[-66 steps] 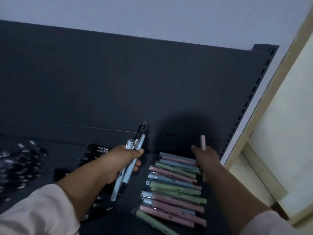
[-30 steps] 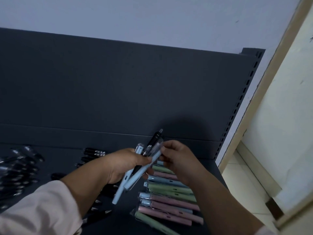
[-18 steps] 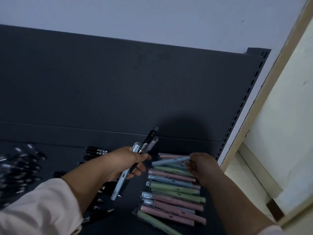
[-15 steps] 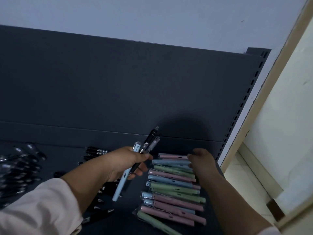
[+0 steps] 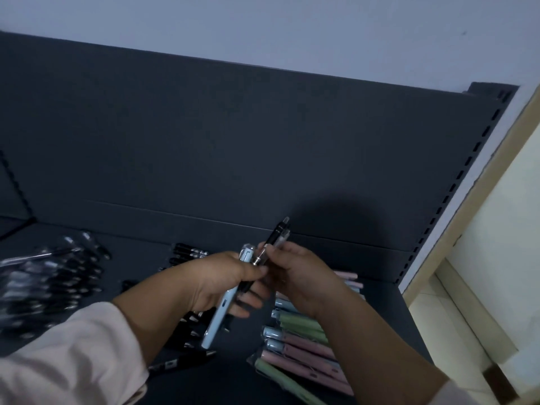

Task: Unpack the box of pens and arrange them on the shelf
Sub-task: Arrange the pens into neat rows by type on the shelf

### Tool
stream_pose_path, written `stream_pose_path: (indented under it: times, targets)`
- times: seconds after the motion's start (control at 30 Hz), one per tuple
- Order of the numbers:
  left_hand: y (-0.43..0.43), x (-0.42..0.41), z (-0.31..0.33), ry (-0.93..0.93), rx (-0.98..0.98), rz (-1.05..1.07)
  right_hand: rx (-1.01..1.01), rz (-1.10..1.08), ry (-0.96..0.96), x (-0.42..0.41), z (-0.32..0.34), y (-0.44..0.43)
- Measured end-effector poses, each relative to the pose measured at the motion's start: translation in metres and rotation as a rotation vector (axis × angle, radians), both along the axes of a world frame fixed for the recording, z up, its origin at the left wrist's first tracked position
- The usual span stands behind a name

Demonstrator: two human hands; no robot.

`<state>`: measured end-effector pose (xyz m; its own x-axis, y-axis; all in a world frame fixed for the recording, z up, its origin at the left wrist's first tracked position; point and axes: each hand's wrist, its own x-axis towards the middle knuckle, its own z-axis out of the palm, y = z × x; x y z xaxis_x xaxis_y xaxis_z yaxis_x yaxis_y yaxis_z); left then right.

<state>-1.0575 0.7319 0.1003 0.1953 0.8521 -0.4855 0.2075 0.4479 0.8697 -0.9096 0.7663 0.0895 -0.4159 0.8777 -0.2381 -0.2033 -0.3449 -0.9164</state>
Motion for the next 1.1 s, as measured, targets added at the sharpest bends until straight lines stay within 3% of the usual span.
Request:
stream_pose_path:
  times: [0.1, 0.27, 0.4, 0.57, 0.7, 0.8, 0.97, 1.1]
  targets:
    - [-0.006, -0.017, -0.003, 0.033, 0.009, 0.088, -0.004, -0.05, 0.007, -0.015, 0.002, 0.002]
    - [-0.018, -0.049, -0.008, 0.044, 0.041, 0.288, 0.075, -0.097, -0.15, -0.038, -0.002, 0.009]
    - [-0.025, -0.075, -0.007, -0.064, 0.064, 0.495, 0.375, 0.01, -0.525, -0.06, -0.015, 0.013]
    - [-0.035, -0.109, -0.006, -0.285, -0.02, 0.682, 0.562, 0.116, -0.801, -0.09, -0.031, 0.024]
    - [-0.043, -0.129, -0.015, -0.341, 0.004, 0.796, 0.754, 0.111, -1.035, -0.111, -0.029, 0.019]
    - [-0.049, -0.146, -0.019, -0.364, 0.056, 0.851, 0.811, 0.122, -0.948, -0.133, -0.023, 0.004]
    - [-0.065, -0.179, -0.023, -0.338, 0.124, 0.874, 0.633, 0.35, -0.678, -0.182, -0.019, -0.028]
    - [-0.076, -0.204, -0.025, -0.376, 0.155, 0.913, 0.601, 0.488, -0.624, -0.215, -0.026, -0.044]
